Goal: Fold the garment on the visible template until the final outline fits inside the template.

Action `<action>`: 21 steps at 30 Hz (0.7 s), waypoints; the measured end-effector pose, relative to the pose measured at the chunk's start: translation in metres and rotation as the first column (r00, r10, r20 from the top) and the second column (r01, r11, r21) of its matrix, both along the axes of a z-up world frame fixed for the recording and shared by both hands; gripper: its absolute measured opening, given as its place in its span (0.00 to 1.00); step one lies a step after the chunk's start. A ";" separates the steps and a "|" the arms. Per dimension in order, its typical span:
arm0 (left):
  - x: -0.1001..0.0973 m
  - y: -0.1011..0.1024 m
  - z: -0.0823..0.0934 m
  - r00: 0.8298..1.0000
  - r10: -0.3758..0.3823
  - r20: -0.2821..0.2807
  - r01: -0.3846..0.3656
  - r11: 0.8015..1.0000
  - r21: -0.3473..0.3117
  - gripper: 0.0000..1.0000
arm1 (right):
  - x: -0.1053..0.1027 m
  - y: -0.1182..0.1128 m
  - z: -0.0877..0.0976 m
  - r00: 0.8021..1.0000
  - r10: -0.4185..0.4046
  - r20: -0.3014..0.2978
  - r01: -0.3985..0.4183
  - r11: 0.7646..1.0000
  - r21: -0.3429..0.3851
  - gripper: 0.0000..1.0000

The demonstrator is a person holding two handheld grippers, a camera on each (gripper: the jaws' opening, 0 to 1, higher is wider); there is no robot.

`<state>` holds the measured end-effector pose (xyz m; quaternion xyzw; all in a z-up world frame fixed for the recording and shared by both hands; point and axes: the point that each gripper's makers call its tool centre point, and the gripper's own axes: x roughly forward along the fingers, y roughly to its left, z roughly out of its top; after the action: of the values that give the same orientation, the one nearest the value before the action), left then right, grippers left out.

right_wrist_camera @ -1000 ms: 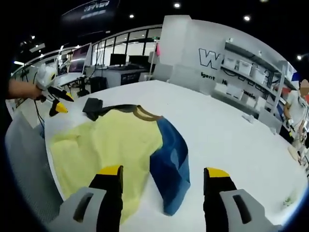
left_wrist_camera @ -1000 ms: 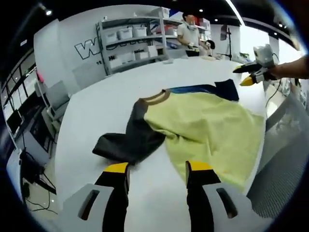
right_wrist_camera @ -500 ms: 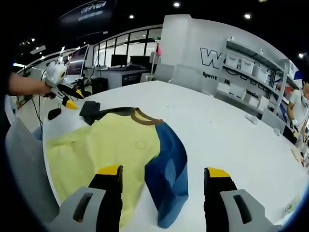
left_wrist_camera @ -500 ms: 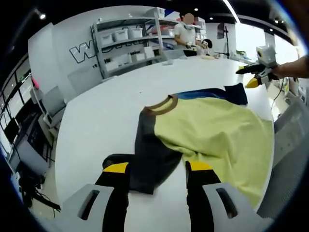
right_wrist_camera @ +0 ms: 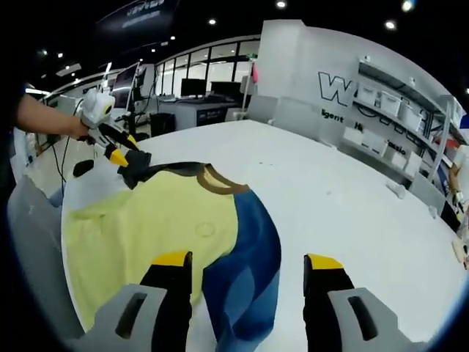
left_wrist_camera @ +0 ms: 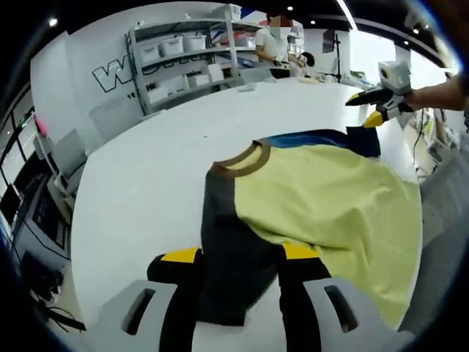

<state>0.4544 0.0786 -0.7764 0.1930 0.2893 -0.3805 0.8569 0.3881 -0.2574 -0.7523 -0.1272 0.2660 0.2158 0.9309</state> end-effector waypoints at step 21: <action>0.033 -0.016 -0.018 1.000 -0.026 -0.004 0.026 0.998 0.064 0.43 | 0.040 0.010 -0.036 0.996 0.051 -0.066 -0.052 0.999 0.000 0.55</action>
<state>0.4878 0.0630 -0.7945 0.2237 0.3003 -0.3824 0.8447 0.4282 -0.2471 -0.7883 -0.1275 0.2936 0.2436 0.9155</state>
